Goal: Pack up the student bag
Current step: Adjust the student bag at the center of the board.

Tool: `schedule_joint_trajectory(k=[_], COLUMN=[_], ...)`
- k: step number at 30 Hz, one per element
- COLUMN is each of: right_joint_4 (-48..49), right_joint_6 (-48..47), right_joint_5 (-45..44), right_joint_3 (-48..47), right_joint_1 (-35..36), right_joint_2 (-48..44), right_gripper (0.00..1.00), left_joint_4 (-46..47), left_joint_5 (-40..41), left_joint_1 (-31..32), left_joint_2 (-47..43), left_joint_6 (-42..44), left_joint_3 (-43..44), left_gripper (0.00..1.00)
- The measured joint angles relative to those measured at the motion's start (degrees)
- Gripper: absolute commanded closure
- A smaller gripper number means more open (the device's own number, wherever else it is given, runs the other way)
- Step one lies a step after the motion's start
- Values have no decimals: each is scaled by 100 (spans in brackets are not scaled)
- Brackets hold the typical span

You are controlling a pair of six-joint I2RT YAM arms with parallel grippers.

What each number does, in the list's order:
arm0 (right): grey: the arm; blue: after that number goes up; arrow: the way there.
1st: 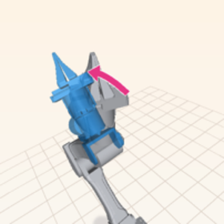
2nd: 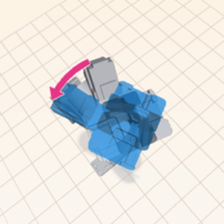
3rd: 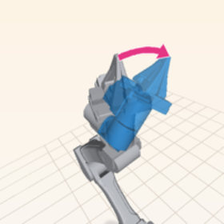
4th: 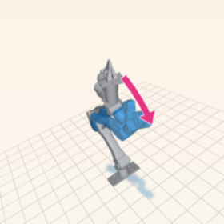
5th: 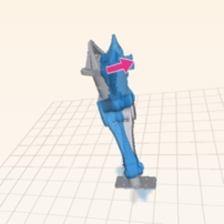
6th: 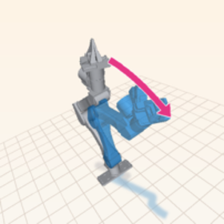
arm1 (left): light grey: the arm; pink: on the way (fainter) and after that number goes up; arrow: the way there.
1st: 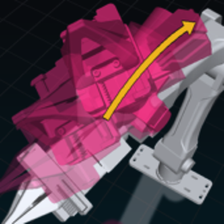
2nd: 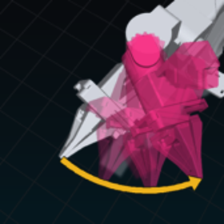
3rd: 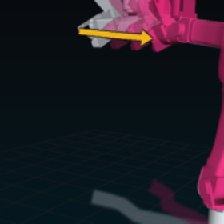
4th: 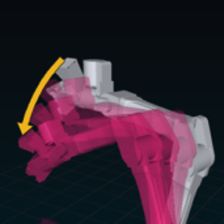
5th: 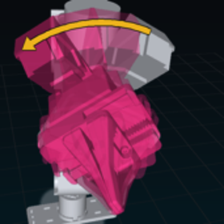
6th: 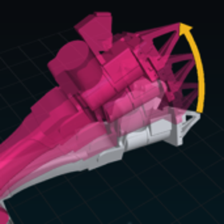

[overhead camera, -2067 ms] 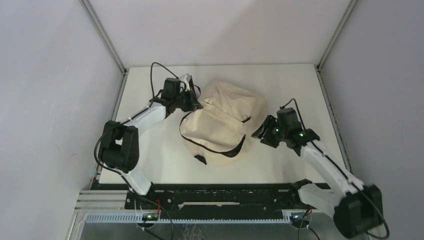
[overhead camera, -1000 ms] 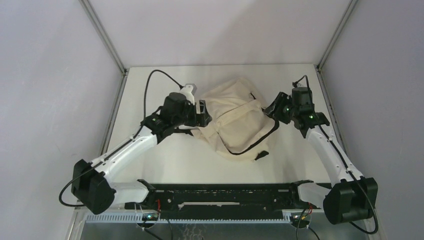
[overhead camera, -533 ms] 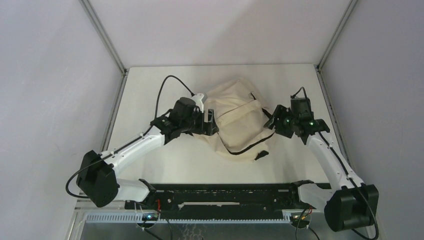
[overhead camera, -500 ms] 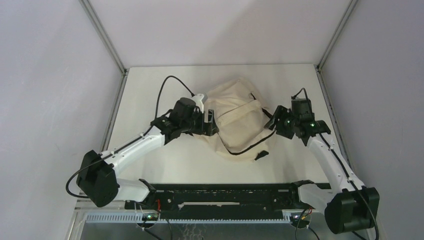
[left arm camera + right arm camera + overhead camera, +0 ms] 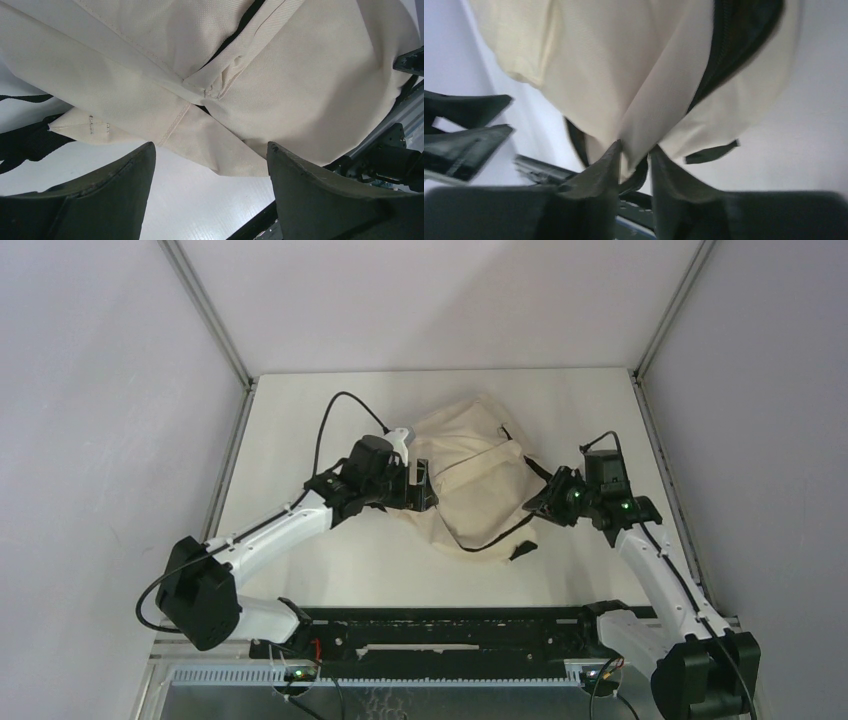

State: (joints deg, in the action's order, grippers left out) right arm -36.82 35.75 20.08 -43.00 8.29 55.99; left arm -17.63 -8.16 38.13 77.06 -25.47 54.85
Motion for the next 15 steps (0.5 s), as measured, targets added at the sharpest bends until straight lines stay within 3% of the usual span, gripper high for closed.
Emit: schedule_joint_trajectory(k=[3,10,15], right_joint_4=[280,400,807], right_joint_6=[264,501,713], right_joint_5=[306,629,767], right_joint_3=[-7,-678,-1064], right_joint_1=[0,87,308], right_joint_2=[13,4,9], right_gripper=[90,100,100], left_joint_4=[0,-2,-2], left_joint_5=[9,81,129], left_joint_1=[0,0,0], left_joint_2=[0,0,0], left_joint_6=[0,2,4], left_joint_3=[0,0,0], left_gripper=[15,15,15])
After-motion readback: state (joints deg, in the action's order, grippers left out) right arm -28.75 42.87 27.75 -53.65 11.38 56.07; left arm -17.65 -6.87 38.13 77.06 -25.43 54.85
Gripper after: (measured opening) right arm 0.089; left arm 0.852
